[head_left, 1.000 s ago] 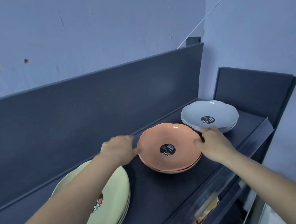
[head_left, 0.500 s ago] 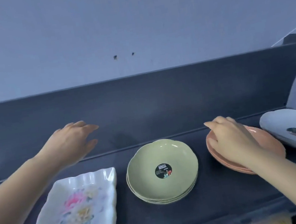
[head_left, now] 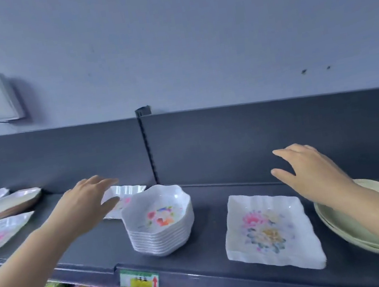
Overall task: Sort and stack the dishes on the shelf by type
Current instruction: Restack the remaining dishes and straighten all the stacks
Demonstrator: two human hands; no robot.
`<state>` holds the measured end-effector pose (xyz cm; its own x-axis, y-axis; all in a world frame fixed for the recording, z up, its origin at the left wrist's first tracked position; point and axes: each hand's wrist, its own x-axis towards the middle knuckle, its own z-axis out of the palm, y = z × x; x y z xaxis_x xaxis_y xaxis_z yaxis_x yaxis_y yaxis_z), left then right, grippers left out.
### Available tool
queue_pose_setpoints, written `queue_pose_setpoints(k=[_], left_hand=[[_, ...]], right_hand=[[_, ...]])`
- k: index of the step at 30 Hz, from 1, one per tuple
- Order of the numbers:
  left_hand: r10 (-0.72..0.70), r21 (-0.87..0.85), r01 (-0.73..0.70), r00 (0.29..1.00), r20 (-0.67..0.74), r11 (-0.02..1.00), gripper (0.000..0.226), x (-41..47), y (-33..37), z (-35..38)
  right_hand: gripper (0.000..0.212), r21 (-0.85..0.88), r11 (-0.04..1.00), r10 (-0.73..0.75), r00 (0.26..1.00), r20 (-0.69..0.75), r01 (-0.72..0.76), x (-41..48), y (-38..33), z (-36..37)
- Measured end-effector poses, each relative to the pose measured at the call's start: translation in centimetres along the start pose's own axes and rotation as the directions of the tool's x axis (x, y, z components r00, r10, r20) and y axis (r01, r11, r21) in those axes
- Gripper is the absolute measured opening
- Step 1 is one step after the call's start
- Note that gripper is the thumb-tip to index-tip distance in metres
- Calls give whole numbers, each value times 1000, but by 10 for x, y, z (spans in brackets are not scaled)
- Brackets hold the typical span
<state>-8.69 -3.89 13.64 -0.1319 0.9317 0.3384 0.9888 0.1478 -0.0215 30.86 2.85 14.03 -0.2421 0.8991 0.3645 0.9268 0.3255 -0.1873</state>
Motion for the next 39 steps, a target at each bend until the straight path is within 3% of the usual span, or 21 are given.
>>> queue_pose_setpoints(k=[8,13,18,27,39], left_hand=[[-111,-11,111,994,10,994,45,-57,-173,4],[-146,-17,146,989,-2,989,33,-82,-242,9],[-212,-34,212,977,11,977,41,-97,-288,24],[-255,-8,256,964,74,967,47,-96,-355,65],[-271,39,269,951,149,962,44,-30,-425,131]], right_hand=[[52,100,976,-203,977,67,196,20,-203,55],[50,135,954,-282,954,103,268,35,-298,81],[43,141,941,-329,929,172,308,57,-372,117],[33,170,944,-325,890,320,283,107,-439,221],[32,3,992,-119,906,406,128,174,-463,323]])
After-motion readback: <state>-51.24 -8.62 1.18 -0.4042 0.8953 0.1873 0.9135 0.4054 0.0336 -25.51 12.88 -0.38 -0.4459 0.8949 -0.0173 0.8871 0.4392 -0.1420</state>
